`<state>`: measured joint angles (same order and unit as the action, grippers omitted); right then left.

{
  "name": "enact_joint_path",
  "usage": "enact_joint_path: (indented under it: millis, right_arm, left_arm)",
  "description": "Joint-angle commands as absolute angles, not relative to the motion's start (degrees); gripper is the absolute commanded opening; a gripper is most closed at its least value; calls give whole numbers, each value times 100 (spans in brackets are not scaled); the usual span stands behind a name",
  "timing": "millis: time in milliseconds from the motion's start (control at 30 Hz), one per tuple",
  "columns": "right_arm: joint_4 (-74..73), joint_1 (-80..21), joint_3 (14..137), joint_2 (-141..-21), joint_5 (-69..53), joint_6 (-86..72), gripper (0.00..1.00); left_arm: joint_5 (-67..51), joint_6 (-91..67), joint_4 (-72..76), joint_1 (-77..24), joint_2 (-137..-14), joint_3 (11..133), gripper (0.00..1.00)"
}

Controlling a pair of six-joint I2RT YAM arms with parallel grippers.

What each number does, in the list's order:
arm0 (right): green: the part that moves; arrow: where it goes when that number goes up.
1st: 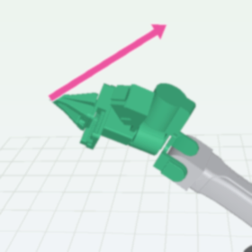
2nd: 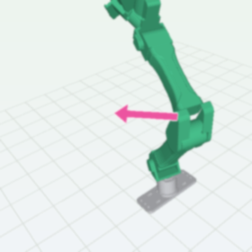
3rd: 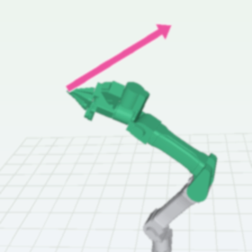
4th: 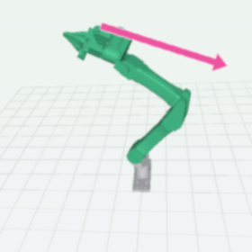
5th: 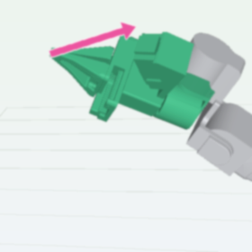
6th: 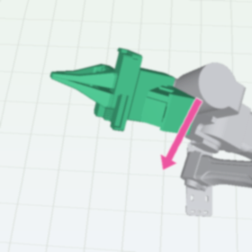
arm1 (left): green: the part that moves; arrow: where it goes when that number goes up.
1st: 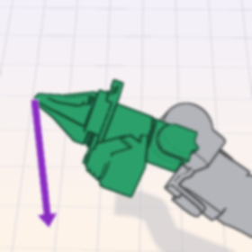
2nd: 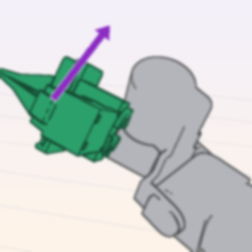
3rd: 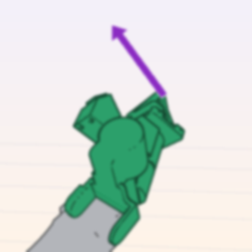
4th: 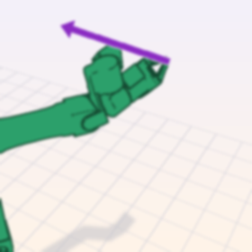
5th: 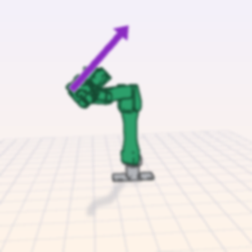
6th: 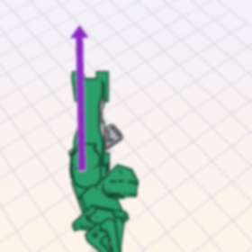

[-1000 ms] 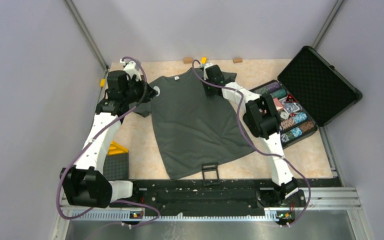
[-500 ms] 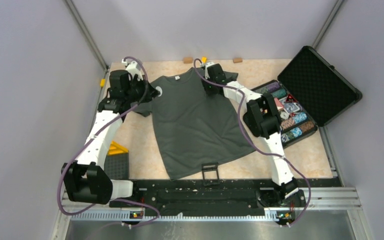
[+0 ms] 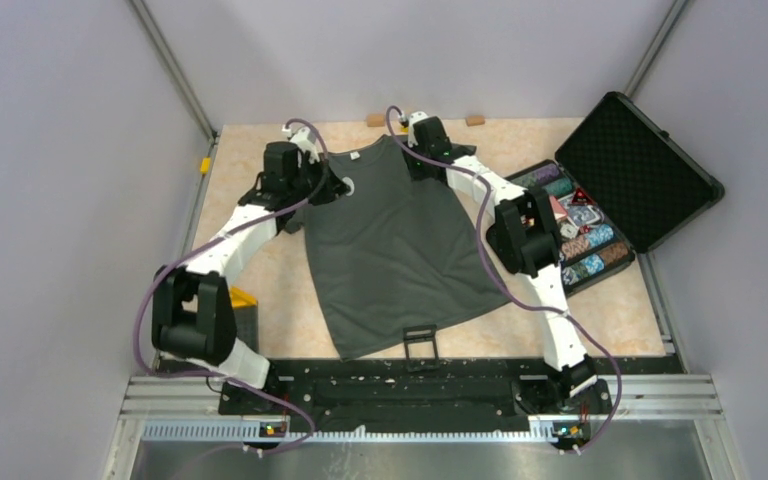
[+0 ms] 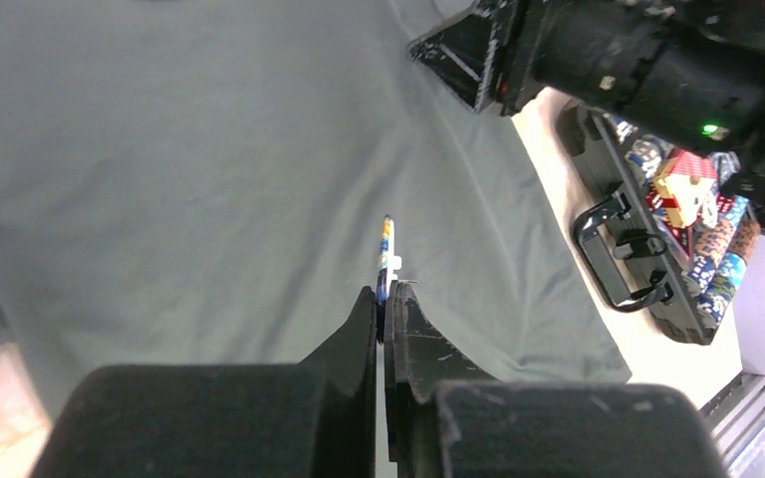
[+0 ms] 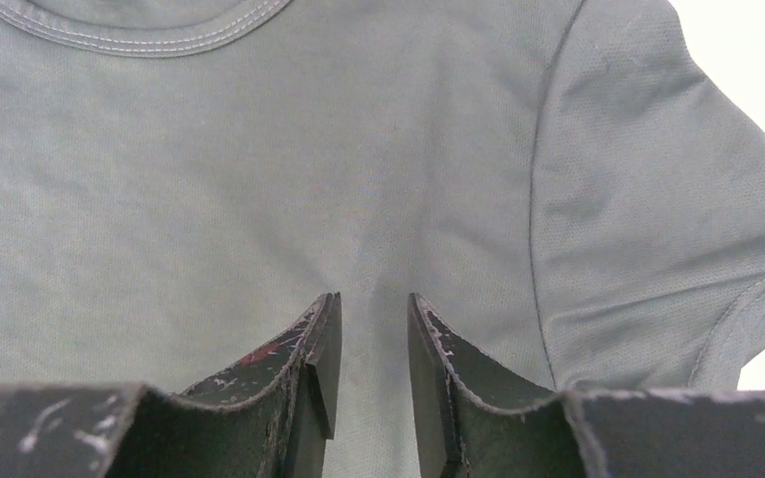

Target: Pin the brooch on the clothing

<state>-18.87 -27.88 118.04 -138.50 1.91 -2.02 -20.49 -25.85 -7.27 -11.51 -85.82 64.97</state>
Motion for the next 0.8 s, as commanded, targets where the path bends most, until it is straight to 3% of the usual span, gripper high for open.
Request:
enact_joint_path:
  millis: [0, 400, 533, 767]
  right_arm:
    - [-1853, -2734, 12087, -14046, 181, -161, 32]
    - [-1810, -2733, 11993, -14139, 435, -176, 27]
    - [-1844, -2733, 11994, -14185, 608, -257, 19]
    - [-1858, -2730, 11997, -14242, 571, -350, 16]
  left_arm:
    - [-2287, -2790, 315, -1248, -9077, 6645, 0]
    - [-1985, -2307, 694, -1646, -10247, 7192, 0]
    - [-1976, -2234, 691, -1723, -10569, 7409, 0]
    - [-1782, -2215, 376, -1818, -11014, 7887, 0]
